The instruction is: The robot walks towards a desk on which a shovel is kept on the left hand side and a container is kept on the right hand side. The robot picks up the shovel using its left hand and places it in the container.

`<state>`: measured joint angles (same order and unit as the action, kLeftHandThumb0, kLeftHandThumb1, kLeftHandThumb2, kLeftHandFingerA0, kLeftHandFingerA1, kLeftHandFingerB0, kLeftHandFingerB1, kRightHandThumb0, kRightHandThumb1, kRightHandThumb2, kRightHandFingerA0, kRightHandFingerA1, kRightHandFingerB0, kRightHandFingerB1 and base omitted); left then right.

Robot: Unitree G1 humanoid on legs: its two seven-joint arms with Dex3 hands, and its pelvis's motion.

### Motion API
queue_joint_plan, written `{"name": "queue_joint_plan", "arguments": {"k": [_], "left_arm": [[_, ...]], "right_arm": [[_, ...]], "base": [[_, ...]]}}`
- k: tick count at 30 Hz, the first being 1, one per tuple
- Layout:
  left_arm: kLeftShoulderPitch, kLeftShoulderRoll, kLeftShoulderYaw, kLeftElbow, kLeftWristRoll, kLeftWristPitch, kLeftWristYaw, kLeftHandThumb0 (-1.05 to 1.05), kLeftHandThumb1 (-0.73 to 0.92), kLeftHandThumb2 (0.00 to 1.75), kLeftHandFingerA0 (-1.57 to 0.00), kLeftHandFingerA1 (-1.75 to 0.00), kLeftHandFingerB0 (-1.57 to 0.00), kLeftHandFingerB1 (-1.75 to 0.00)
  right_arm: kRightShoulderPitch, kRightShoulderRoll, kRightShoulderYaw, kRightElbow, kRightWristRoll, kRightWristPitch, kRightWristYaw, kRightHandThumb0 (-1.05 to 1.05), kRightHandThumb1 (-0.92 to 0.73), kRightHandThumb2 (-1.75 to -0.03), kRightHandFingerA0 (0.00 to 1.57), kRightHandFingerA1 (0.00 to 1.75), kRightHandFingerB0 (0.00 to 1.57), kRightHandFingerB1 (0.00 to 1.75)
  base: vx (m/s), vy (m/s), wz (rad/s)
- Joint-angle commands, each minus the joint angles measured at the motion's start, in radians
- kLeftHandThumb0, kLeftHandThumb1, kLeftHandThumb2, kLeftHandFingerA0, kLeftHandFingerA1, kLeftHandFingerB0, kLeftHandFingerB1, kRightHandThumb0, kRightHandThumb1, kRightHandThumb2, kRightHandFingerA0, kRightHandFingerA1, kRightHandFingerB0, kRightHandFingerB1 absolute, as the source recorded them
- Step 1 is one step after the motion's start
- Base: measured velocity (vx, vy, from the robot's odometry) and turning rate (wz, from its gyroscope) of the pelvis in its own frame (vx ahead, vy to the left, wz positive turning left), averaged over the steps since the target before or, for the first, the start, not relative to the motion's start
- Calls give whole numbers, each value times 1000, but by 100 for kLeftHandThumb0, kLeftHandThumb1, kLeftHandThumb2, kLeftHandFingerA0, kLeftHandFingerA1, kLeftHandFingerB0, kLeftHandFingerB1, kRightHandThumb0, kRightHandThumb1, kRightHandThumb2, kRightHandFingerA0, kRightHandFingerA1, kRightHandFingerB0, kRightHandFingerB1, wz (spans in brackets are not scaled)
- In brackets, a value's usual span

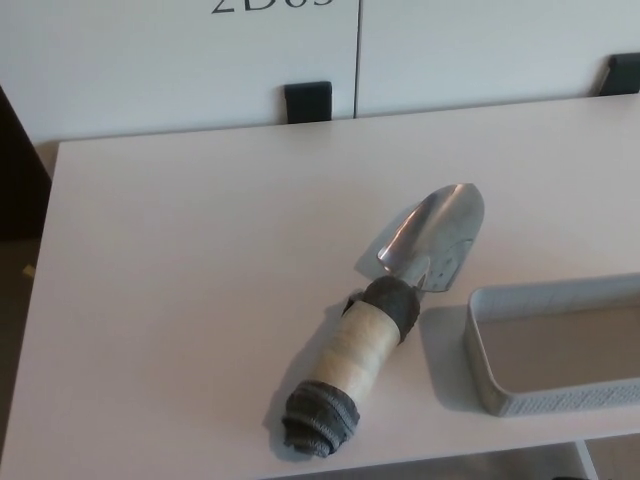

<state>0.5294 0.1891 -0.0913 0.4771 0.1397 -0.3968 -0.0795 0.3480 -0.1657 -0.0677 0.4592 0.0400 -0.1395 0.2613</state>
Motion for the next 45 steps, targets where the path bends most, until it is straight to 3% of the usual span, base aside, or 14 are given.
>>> {"name": "queue_joint_plan", "arguments": {"k": [1,23,24,30,33,34,35,36,39,40,45], "left_arm": [[-1,14,4,2,12,-14,9,-41,62,59,-55,-42,-40,-33],[-30,16,7,10,4,-20,4,-40,63,59,-57,-46,-41,-34],[-24,16,6,9,7,-19,6,-47,51,82,-51,-56,-36,-47],[-27,18,4,3,8,-9,3,-50,52,82,-52,-54,-35,-46],[-23,17,4,-7,7,-8,4,-49,52,82,-52,-55,-37,-47],[-22,16,6,-8,2,-10,-1,-42,60,59,-57,-44,-41,-34],[-25,17,5,-6,6,-14,2,-48,52,81,-52,-55,-36,-47],[-28,18,5,-1,5,-16,0,-41,61,59,-57,-43,-42,-34],[-34,20,6,-9,4,-8,-5,-40,63,59,-57,-45,-43,-34],[-36,20,6,-12,2,-2,-7,-49,52,82,-52,-55,-37,-47],[-42,24,5,-22,1,13,-16,-49,52,83,-51,-56,-37,-48]], "right_arm": [[0,-5,-9,-9,10,-14,-3,7,-60,-57,61,61,42,50],[4,0,-14,-48,24,23,1,7,-61,-57,60,58,41,48],[11,-2,-13,-49,19,21,-2,7,-61,-57,59,58,41,48],[5,-4,-14,-41,17,14,-4,7,-61,-57,61,58,42,48],[15,-5,-14,-64,20,22,0,6,-61,-57,60,58,41,48],[17,-3,-15,-67,25,25,4,6,-61,-57,60,58,41,48],[10,-3,-18,-56,30,22,8,8,-61,-57,59,59,40,48],[12,-3,-17,-63,28,24,7,7,-61,-57,59,58,40,48],[8,3,-20,-73,29,41,-2,8,-61,-57,59,58,41,48],[9,3,-20,-76,27,41,-4,9,-61,-57,60,58,41,48],[16,3,-20,-73,18,26,-9,6,-60,-57,60,58,41,48]], "base": [[0,0,0],[-2,-1,0],[-53,-95,11],[-89,-240,8],[-80,-416,20],[46,-518,44],[57,-510,17],[141,-298,2],[19,-197,5],[52,-147,7],[40,-32,-6]]}}
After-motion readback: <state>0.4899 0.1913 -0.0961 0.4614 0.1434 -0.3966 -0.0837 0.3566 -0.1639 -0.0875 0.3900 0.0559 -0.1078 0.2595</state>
